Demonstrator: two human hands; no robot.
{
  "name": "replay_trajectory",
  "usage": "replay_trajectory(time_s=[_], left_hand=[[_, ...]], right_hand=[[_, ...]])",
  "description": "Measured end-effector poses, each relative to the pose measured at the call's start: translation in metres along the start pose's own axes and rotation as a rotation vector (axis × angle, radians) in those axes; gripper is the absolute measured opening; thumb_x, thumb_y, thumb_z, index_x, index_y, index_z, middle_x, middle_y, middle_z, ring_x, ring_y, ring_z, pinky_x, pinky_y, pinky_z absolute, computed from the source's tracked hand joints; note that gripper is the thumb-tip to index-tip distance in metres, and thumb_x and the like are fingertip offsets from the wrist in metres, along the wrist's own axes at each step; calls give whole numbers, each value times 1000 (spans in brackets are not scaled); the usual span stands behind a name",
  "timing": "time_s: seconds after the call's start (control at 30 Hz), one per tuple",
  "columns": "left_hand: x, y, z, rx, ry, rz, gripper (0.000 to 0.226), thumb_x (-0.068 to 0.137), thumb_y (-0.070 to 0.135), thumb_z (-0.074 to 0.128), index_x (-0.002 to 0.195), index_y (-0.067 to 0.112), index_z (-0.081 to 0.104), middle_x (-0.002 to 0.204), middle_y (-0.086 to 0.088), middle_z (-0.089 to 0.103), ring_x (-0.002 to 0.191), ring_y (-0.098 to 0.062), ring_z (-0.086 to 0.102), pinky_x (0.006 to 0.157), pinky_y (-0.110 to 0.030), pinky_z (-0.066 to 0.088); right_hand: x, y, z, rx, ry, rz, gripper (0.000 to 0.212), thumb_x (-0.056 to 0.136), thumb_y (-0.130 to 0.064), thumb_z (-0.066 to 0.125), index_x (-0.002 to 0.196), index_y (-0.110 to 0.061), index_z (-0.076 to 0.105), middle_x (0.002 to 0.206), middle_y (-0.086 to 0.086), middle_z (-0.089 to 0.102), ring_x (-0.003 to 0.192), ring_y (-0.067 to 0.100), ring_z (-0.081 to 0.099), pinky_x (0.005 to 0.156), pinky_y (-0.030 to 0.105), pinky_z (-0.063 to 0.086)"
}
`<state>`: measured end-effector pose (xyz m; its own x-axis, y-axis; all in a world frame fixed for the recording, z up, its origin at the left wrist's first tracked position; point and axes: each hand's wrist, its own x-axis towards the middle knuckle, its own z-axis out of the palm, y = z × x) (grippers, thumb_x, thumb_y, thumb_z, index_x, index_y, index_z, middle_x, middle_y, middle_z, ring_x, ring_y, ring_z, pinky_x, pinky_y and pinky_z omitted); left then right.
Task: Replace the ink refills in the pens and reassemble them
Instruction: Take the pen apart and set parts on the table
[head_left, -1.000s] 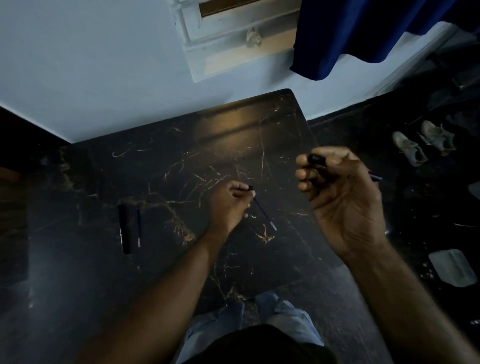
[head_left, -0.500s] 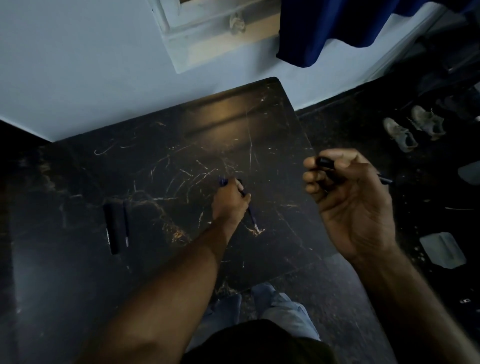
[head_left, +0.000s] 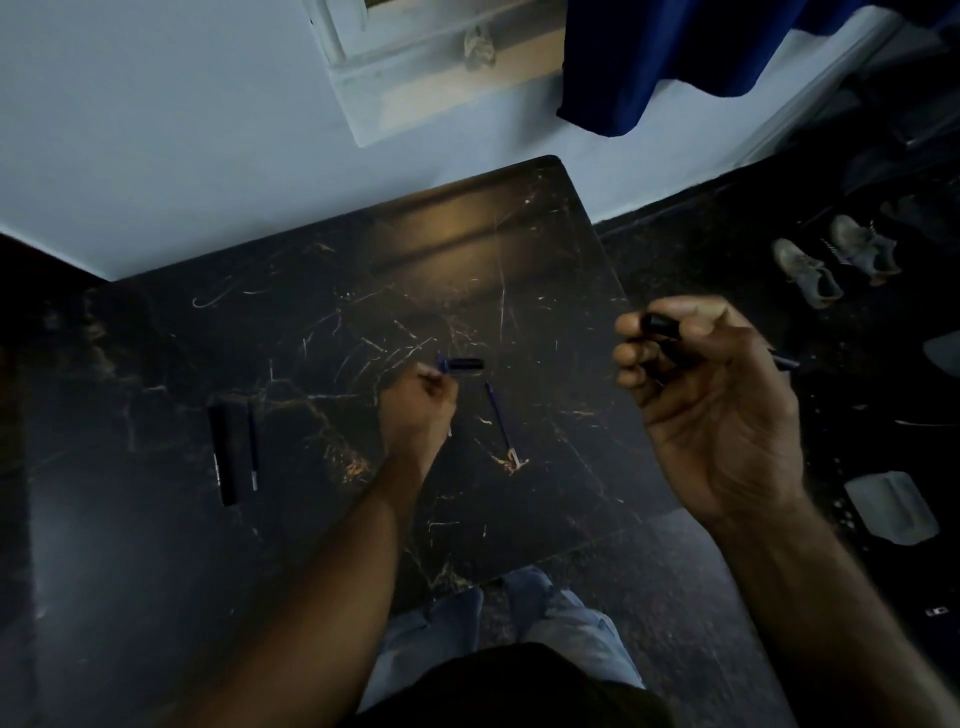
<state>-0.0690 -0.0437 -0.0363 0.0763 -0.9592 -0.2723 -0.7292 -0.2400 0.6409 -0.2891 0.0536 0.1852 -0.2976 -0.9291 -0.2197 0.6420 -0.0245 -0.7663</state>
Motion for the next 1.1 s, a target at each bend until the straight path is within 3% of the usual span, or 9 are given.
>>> replay_trajectory(time_s=[0.1,0.27,0.37,0.5,0.77,1.0,1.1], left_hand=[[-10,-24,-16,60,-24,-49,11,96,23,78,91,26,69,75,16,66,68,4,64,56,-14,47],[-21,-35,-16,22,-73,-136,21,93,32,81,83,34,63,80,9,74,70,-4,71,63,-30,64],[-21,-28,-10,55,-90,-127,21,91,38,83,86,32,64,76,12,72,71,-1,71,69,-31,64],[-15,-21,-8,107,-96,-126,22,90,44,83,86,29,68,69,13,72,67,0,71,66,-32,64],[-5,-14,-14,240,-89,-159,14,97,37,76,99,23,78,85,4,79,78,-13,76,76,-38,66],[4,-11,-17,400,-114,-131,19,96,40,76,97,22,79,87,2,78,80,-15,75,76,-37,64],[13,-6,-17,456,-150,-165,23,92,42,80,89,20,78,78,2,74,71,-14,71,61,-30,55]], right_hand=[[-1,1,-5,3,14,15,20,95,-6,43,97,-5,64,92,13,74,78,21,70,69,28,57],[1,4,-2,-1,4,24,20,95,-5,42,97,-4,62,91,13,74,78,21,70,69,28,57],[3,4,3,3,-19,19,19,95,-4,41,97,-2,60,91,13,75,76,21,70,69,28,57],[3,1,3,6,-28,22,20,95,-5,41,97,-3,61,91,13,75,77,22,70,69,29,57],[2,1,-7,-5,-5,29,23,95,-6,43,96,-6,66,93,14,74,79,22,70,70,29,57],[3,1,-6,-13,-6,22,22,95,-6,43,96,-5,65,92,13,75,78,22,70,69,29,57],[3,2,-4,-6,-10,30,22,94,-6,43,95,-5,65,92,14,75,77,22,70,68,29,57]])
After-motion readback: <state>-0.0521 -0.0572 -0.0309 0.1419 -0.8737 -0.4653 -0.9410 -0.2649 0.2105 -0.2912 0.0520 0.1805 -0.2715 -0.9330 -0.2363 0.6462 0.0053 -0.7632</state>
